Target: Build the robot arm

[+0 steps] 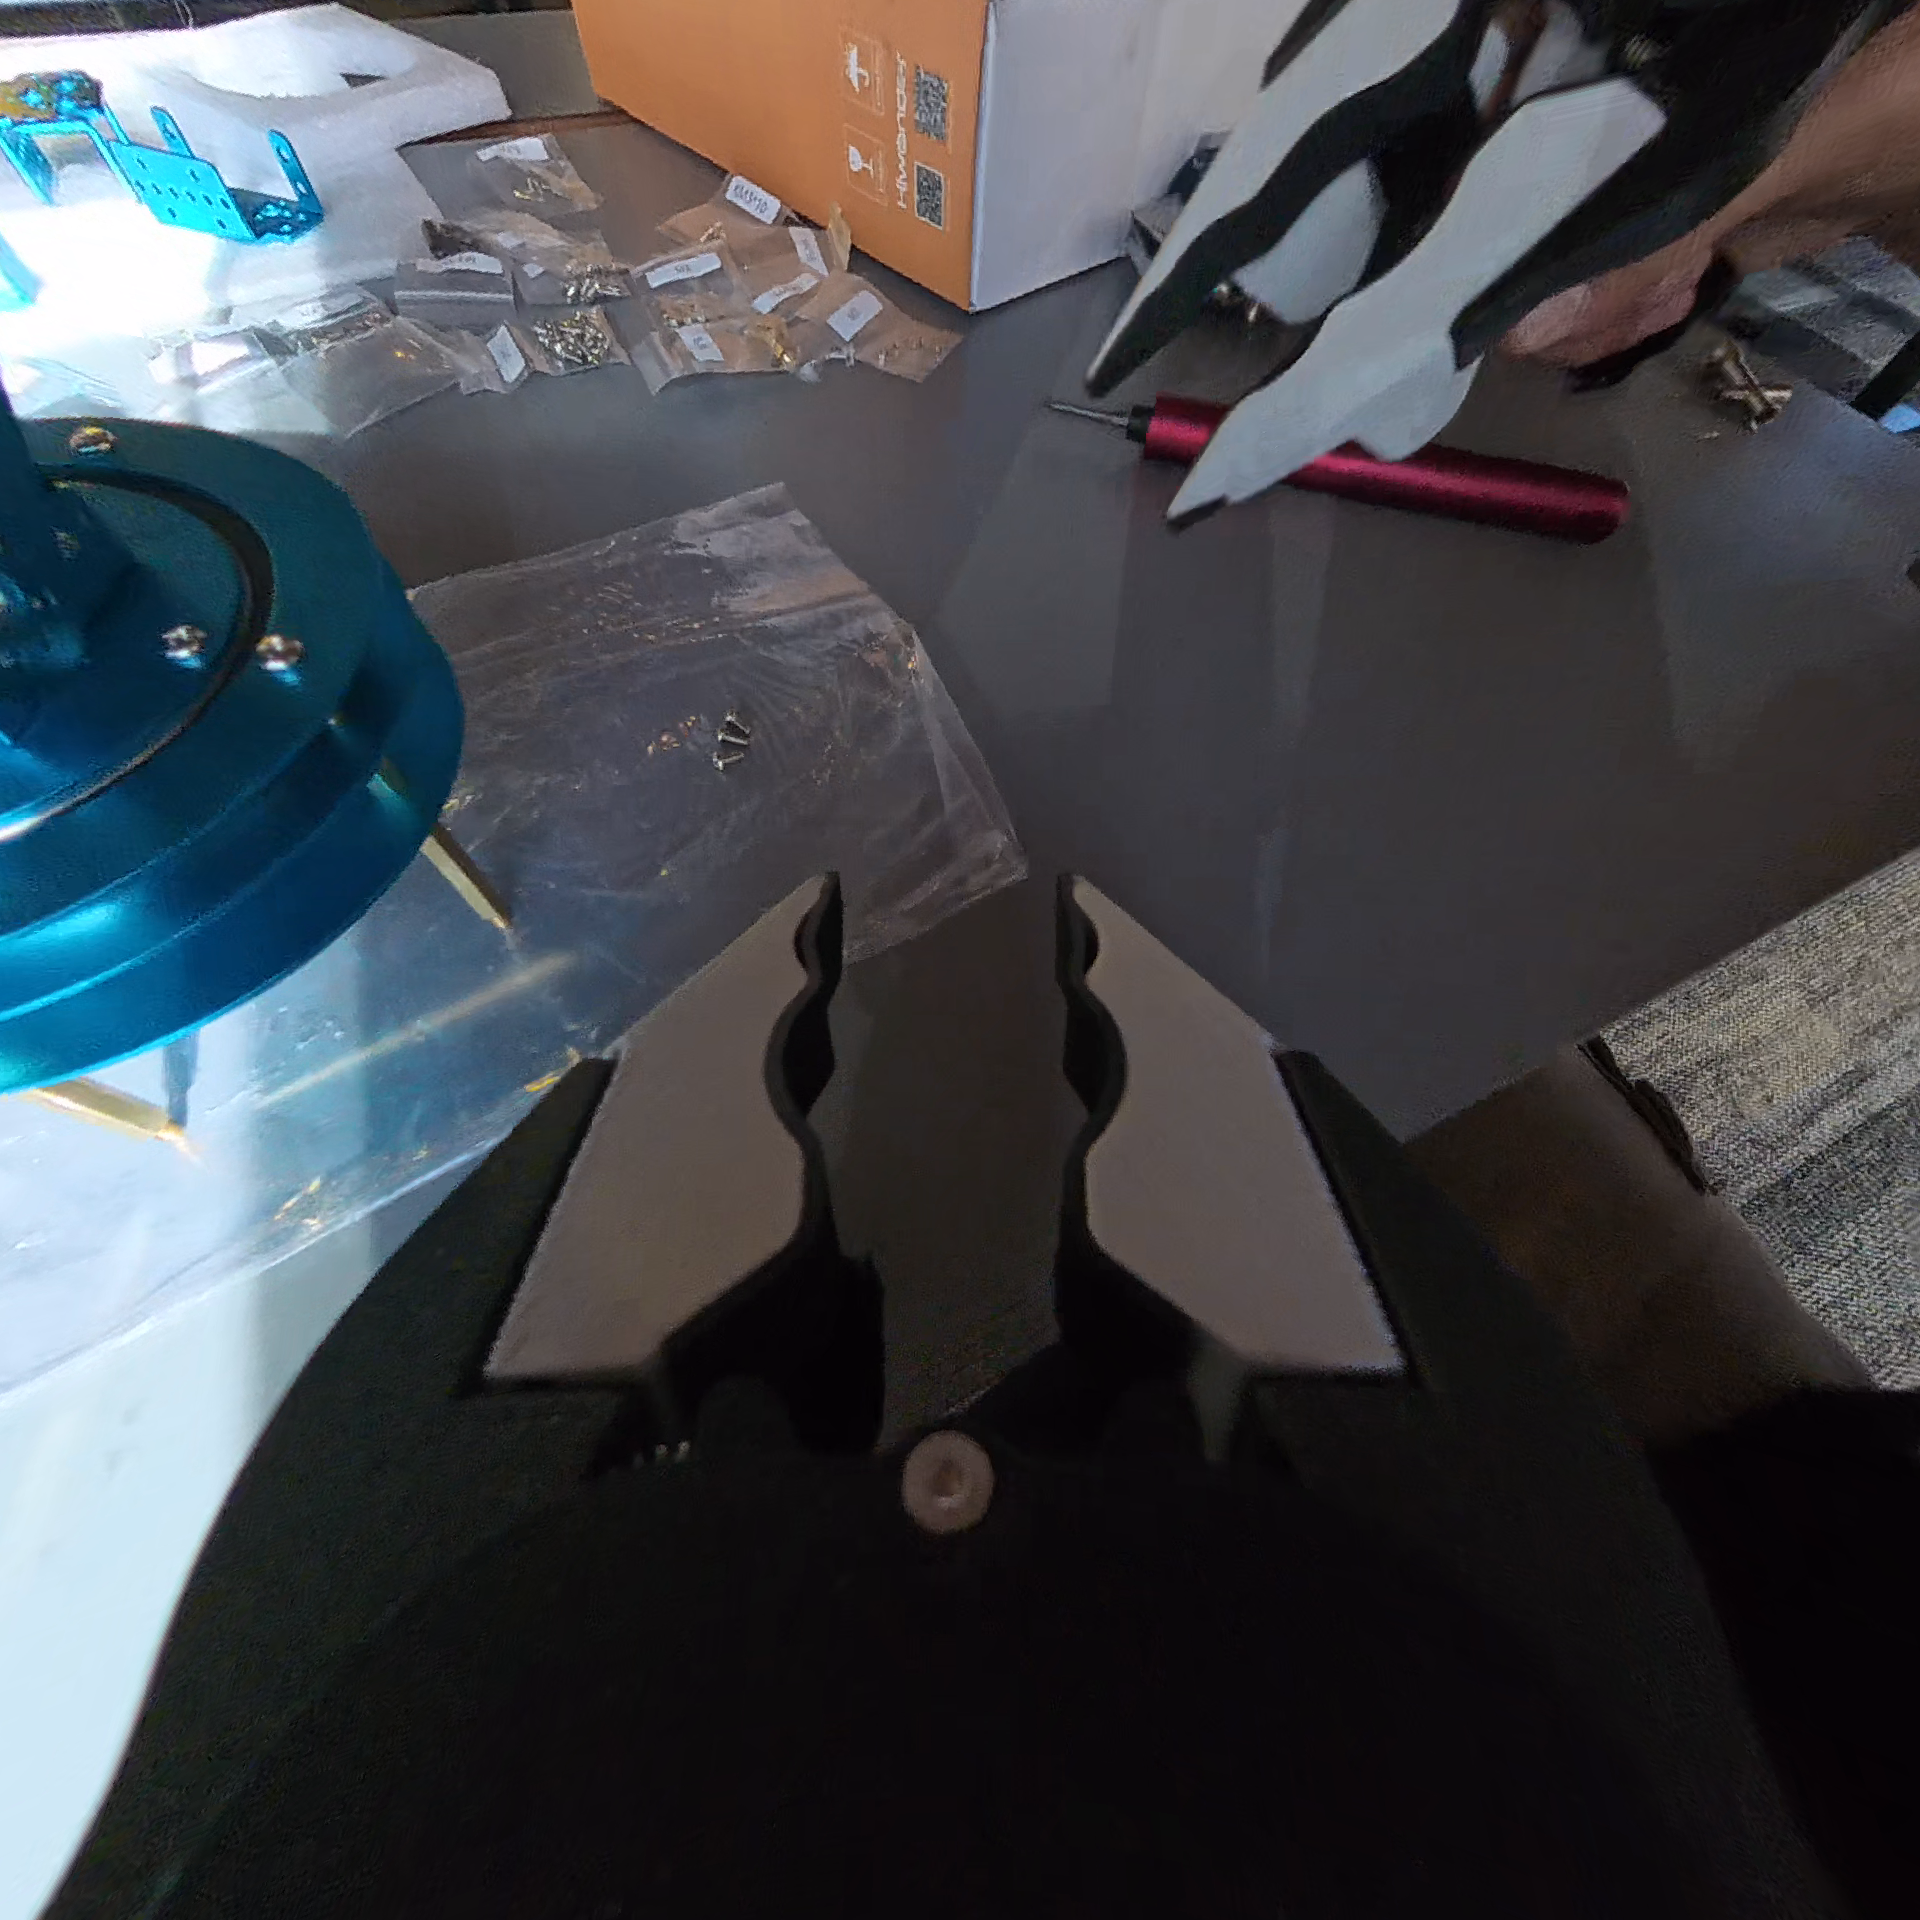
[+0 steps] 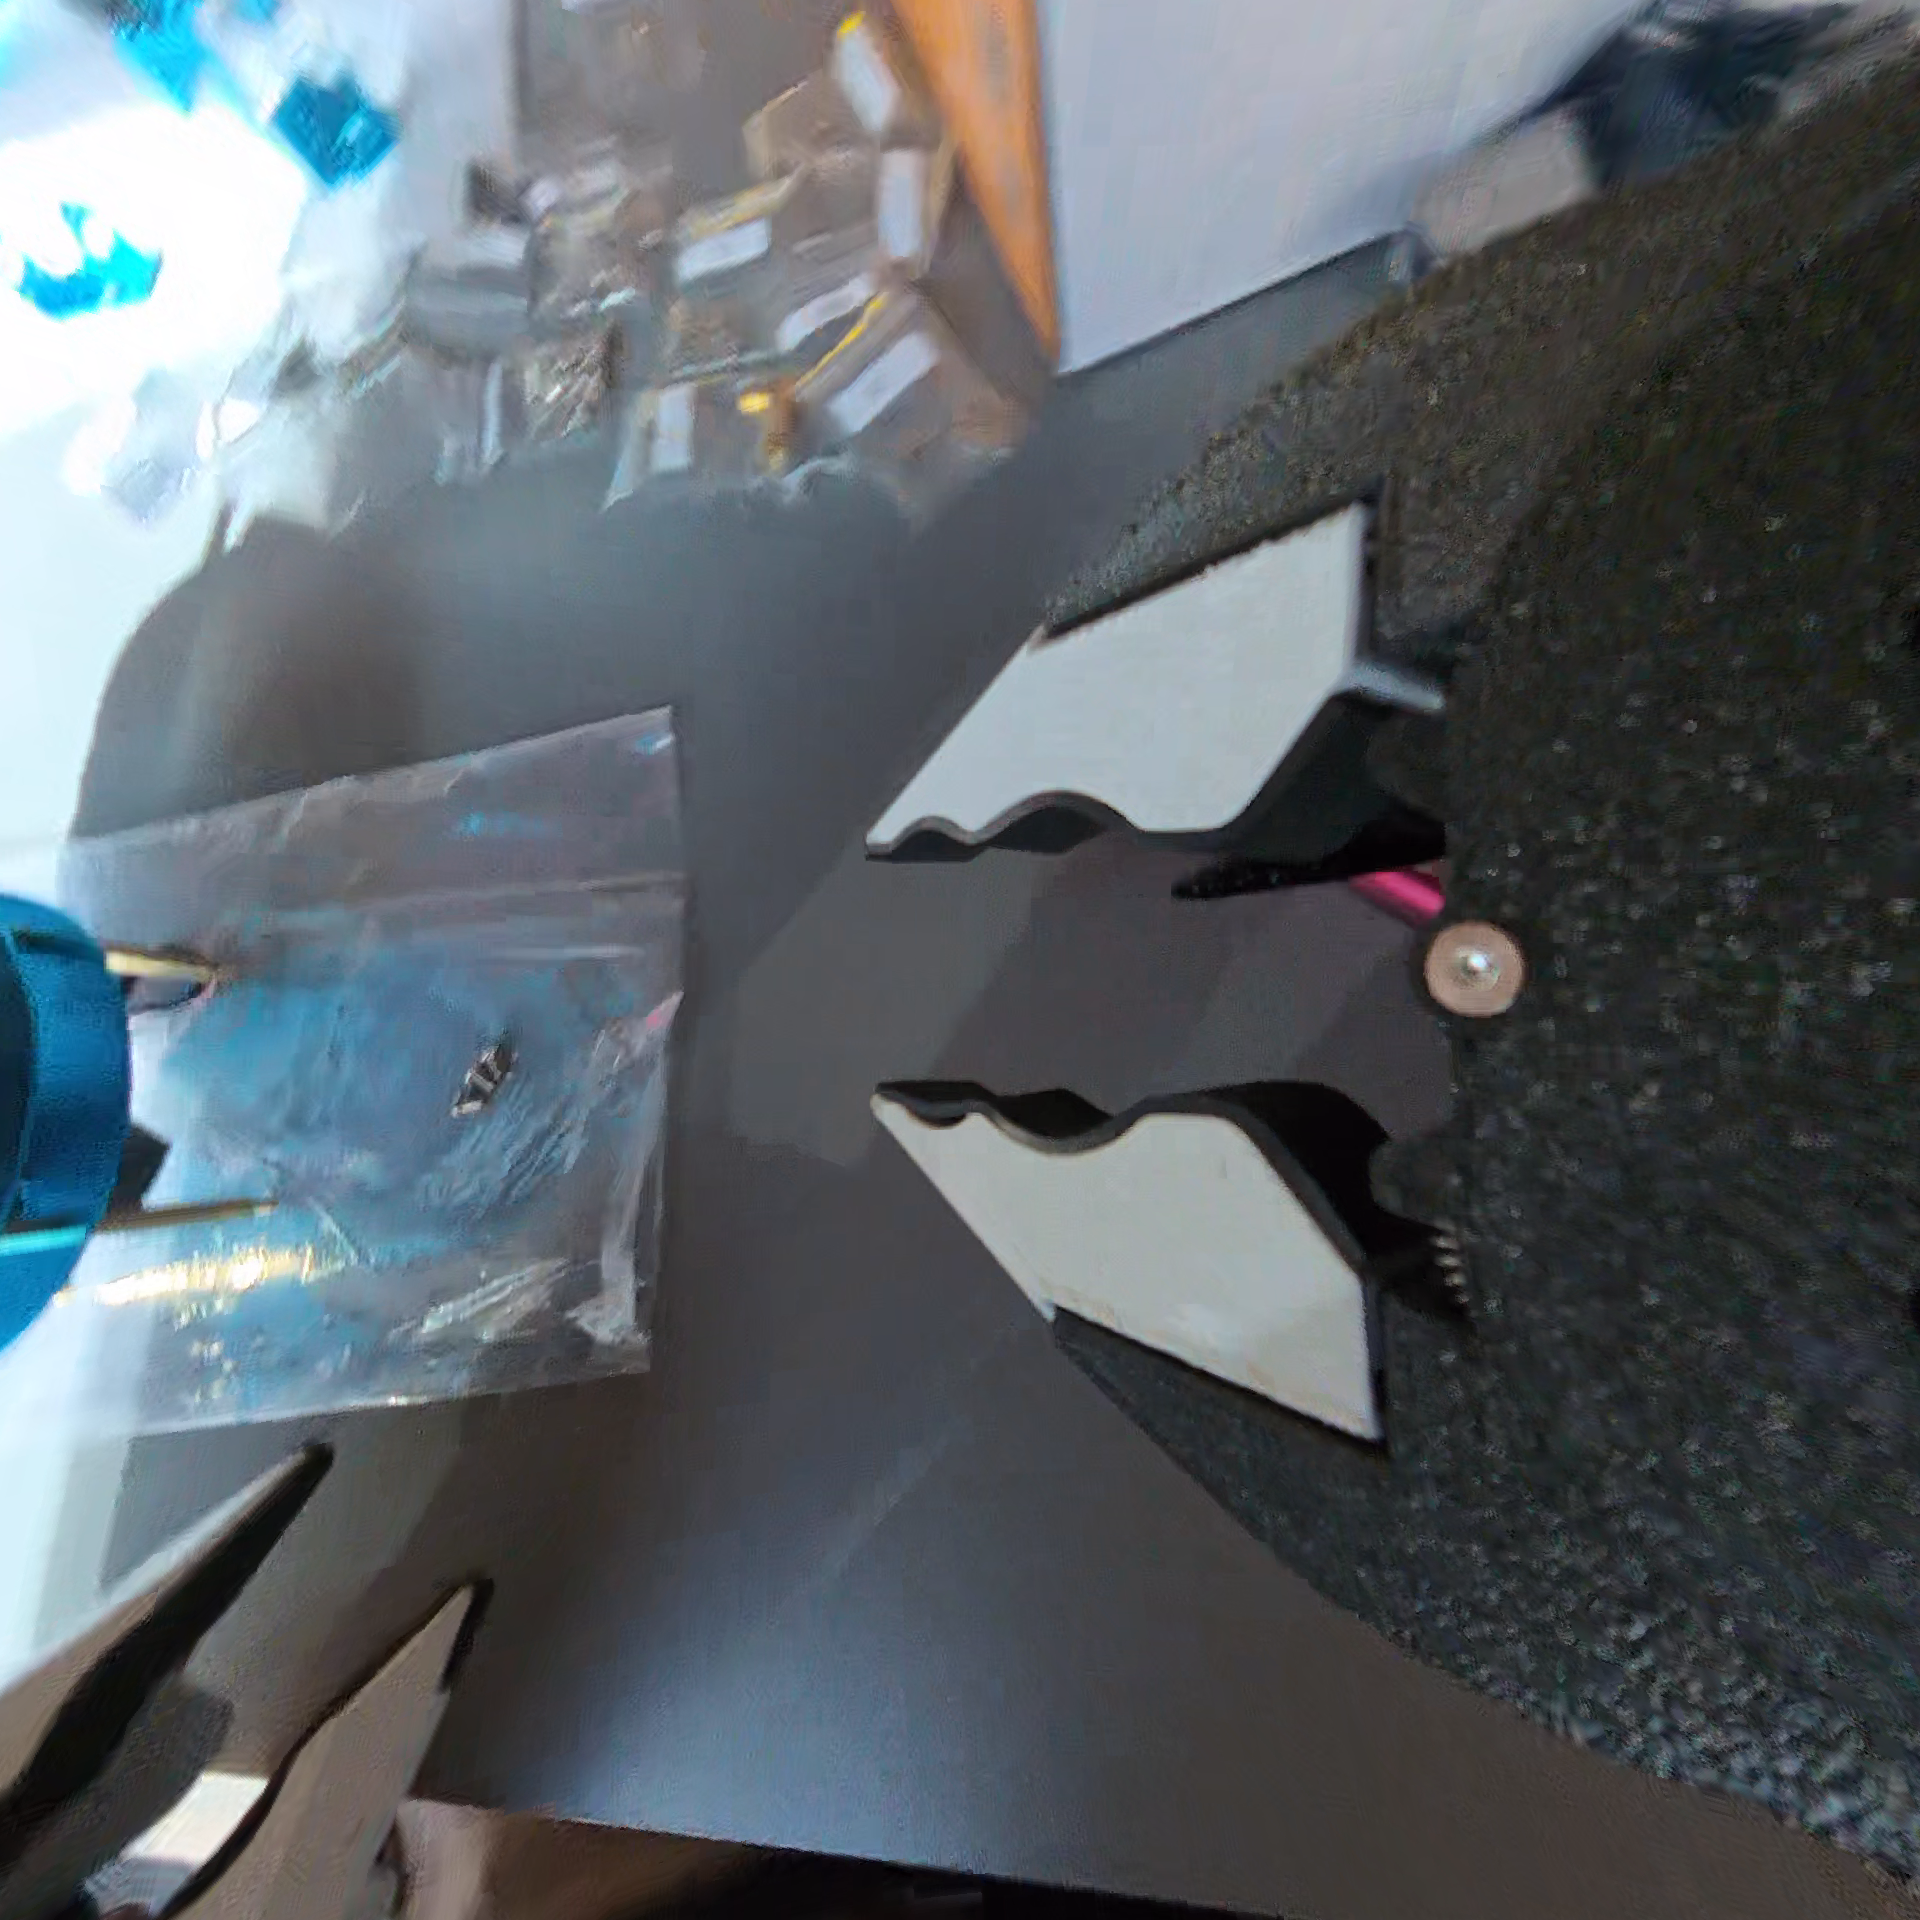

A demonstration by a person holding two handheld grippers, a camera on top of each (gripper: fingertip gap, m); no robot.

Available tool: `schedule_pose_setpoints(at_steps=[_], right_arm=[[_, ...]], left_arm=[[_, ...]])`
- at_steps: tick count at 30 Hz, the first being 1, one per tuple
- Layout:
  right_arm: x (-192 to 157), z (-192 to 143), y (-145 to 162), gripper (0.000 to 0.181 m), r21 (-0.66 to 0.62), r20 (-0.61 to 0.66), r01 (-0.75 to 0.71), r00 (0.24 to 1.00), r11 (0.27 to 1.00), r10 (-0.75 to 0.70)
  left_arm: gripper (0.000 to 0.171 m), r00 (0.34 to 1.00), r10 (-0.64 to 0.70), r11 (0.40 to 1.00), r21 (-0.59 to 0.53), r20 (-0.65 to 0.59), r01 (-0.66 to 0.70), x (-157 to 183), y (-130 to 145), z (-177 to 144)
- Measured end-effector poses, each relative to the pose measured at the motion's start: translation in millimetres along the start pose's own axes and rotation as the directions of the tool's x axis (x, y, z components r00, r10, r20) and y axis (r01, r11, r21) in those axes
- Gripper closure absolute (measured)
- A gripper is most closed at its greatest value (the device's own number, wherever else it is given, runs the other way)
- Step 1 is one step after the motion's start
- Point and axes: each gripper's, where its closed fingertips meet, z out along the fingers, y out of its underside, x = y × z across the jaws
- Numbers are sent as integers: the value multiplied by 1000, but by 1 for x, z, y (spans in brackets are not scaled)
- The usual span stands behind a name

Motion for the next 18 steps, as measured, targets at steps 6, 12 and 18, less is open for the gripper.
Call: schedule_pose_setpoints(at_steps=[6, 12, 18], right_arm=[[29, 58, -18, 131, -26, 212, 107, 972, 994, -99], [33, 85, -18, 115, -33, 329, 170, 933, 985, -150], [21, 92, -25, 140, 51, 391, 224, 892, 973, -226]], left_arm=[[124, 997, -1, 996, -93, 80, 9, 12, 3, 37], [132, 976, -91, 983, -138, 196, 120, 5, 11, 54], [153, 966, -47, 983, -159, 255, 90, 5, 13, 54]])
